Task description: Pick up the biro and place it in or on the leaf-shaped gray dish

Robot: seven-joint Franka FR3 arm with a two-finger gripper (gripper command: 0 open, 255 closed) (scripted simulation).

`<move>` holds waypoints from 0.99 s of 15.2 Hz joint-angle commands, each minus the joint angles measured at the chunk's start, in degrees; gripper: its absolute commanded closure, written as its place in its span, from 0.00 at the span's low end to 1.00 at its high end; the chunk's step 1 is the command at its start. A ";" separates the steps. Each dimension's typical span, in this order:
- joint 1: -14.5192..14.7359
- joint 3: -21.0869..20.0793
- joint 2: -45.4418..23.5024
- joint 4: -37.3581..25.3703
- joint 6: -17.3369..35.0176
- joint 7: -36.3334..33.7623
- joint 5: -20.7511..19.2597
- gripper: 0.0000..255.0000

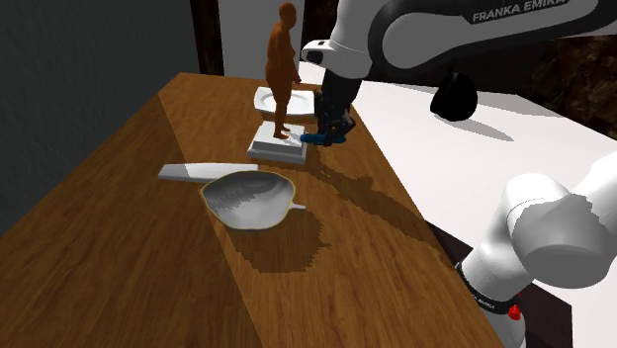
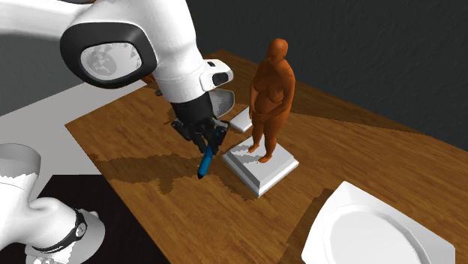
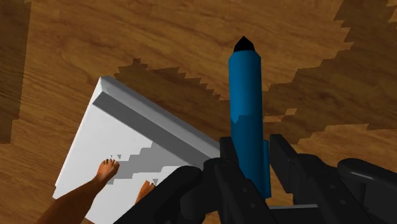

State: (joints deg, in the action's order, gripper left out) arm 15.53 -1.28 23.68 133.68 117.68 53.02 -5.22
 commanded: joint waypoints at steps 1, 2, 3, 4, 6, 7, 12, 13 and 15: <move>0.05 -0.07 0.17 -1.49 -1.68 0.05 0.09 1.00; 0.06 -0.07 0.26 -2.18 -2.46 0.12 0.13 1.00; 0.07 -0.08 0.35 -2.88 -3.24 0.19 0.16 1.00; 0.08 -0.08 0.42 -3.59 -4.02 0.26 0.19 1.00; 0.09 -0.08 0.52 -5.04 -5.57 0.39 0.25 1.00; 0.09 -0.08 0.55 -5.68 -6.24 0.45 0.27 1.00; 2.44 -5.20 -2.59 -9.12 -7.11 -6.50 1.19 1.00; 2.87 -6.21 -3.39 -10.00 -7.30 -7.88 1.30 1.00; 3.73 -8.19 -5.16 -11.95 -7.73 -10.67 1.39 1.00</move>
State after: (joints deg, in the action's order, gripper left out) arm 18.73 -8.20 19.90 123.38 110.34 44.18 -3.89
